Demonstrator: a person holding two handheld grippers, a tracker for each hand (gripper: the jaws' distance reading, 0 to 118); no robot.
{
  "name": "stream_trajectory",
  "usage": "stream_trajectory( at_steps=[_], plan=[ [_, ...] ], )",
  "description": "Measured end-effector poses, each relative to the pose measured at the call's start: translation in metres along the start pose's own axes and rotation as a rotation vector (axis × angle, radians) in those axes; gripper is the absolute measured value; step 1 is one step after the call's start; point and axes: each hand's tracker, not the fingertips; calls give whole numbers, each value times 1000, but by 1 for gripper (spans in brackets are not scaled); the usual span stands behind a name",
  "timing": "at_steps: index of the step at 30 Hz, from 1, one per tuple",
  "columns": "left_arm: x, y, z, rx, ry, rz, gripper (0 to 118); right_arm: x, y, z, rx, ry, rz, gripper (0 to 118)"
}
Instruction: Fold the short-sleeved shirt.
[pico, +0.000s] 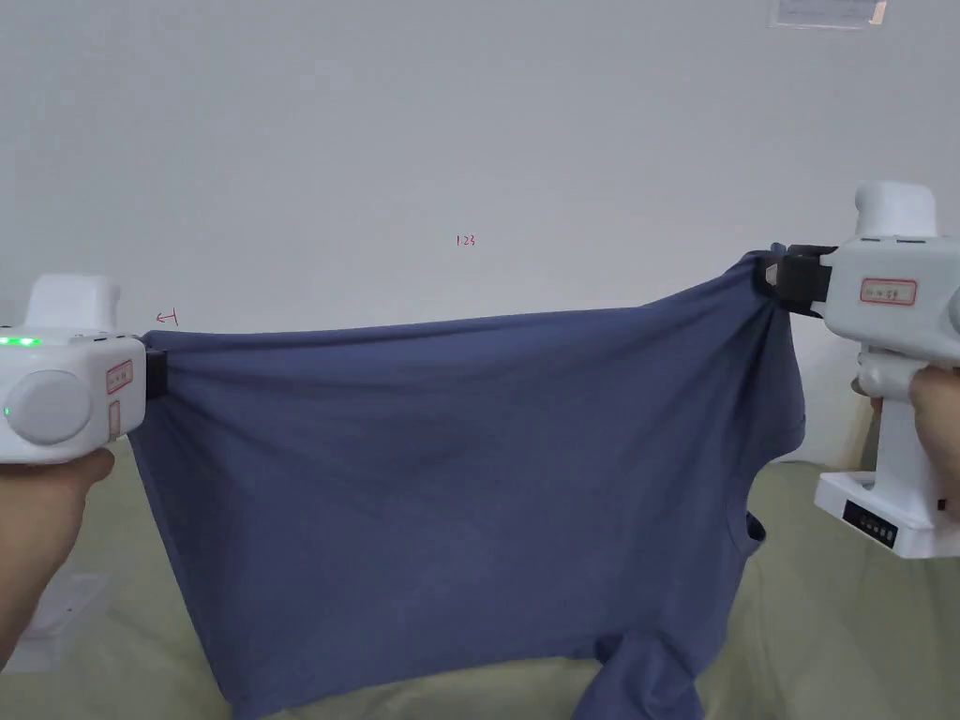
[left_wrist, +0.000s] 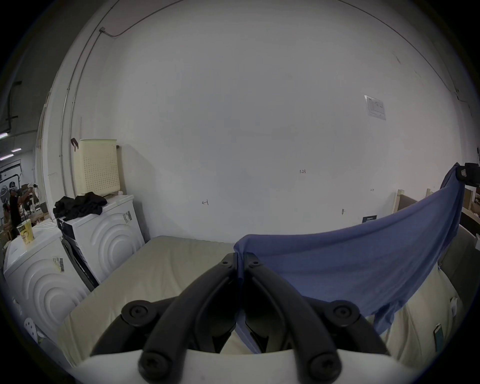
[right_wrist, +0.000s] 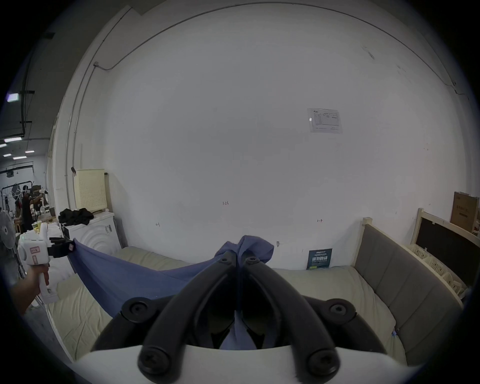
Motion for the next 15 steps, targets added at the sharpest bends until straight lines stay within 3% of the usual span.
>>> stream_trajectory(
  at_steps=[7, 11, 15],
  plan=[
    [0, -59, 92, -59, -71, -17, 0, 9, -62, 100, -47, 12, -66, 4],
    [-4, -128, 140, -111, -105, 5, 0, 9, -135, 163, -143, -1, -49, 4],
    [-2, -213, 193, -202, -125, 4, 0, 23, -234, 204, -265, -14, -80, 4]
  ],
)
